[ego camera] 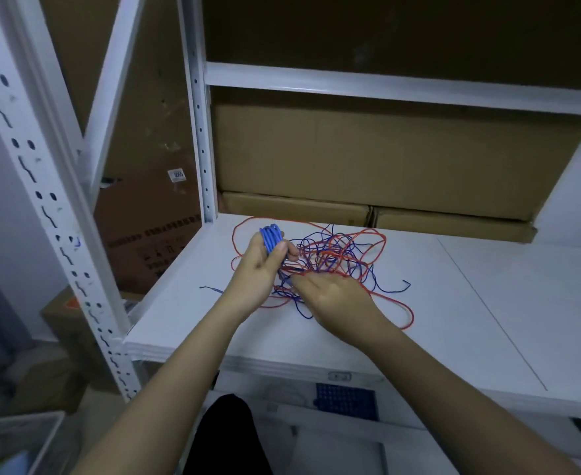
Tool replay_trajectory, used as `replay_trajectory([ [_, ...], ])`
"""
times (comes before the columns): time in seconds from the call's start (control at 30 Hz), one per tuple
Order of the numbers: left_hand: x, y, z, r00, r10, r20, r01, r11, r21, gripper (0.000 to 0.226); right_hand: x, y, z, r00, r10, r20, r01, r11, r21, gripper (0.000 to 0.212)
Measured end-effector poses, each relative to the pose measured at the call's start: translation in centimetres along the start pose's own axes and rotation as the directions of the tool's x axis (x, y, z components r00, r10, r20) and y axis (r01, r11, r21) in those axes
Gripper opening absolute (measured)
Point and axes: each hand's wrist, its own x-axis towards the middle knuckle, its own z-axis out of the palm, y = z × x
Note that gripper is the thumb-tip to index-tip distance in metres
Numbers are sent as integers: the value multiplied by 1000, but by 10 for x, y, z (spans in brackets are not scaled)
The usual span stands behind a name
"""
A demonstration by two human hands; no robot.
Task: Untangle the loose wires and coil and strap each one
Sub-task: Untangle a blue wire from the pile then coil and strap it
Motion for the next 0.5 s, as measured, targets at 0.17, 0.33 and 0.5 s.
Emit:
replay_trajectory([
  [0.17,-13,-4,3,979,-166,121,139,969,205,18,6,9,-7,984,-115,-135,105,992,-75,15],
  [0.33,-21,12,-2,938,-215,273,181,973,144,57,13,15,-14,954,300,22,-270,820,505,14],
  [0.5,-28,15,-6,900,-279,335,287,958,26,69,10,4,-5,901,374,220,-402,529,747,28],
])
